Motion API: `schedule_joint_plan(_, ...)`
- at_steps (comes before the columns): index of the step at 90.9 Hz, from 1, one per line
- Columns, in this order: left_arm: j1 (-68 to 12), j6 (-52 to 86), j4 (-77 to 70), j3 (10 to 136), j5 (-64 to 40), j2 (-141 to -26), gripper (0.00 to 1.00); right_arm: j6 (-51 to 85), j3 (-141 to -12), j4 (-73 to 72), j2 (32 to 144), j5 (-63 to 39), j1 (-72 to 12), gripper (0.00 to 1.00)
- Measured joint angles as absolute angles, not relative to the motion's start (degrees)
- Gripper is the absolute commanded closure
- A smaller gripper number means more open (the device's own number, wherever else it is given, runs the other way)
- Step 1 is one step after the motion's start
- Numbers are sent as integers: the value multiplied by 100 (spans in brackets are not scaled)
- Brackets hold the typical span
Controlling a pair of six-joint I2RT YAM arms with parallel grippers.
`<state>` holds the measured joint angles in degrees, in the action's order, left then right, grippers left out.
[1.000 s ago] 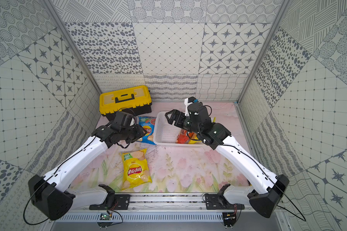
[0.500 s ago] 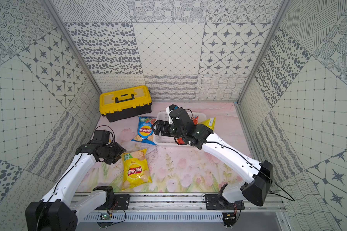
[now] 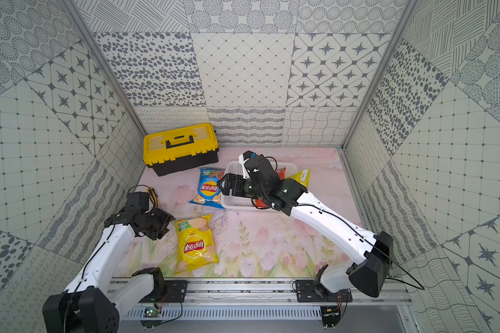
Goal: Put the potato chips into the basket
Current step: Pick up the potato chip from the center of the board.
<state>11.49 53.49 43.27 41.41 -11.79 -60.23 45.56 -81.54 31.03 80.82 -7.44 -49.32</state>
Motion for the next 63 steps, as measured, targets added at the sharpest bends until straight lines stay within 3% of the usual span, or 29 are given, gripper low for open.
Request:
schedule_joint_plan(39, 1173, 5441, 3763, 4209, -1177, -6600, 61, 4604, -8077, 3035, 8082, -744, -4932, 6)
schedule_joint_plan(63, 1173, 5441, 3496, 4169, -1186, -6814, 62, 4609, -8075, 2976, 8082, -742, -4932, 6)
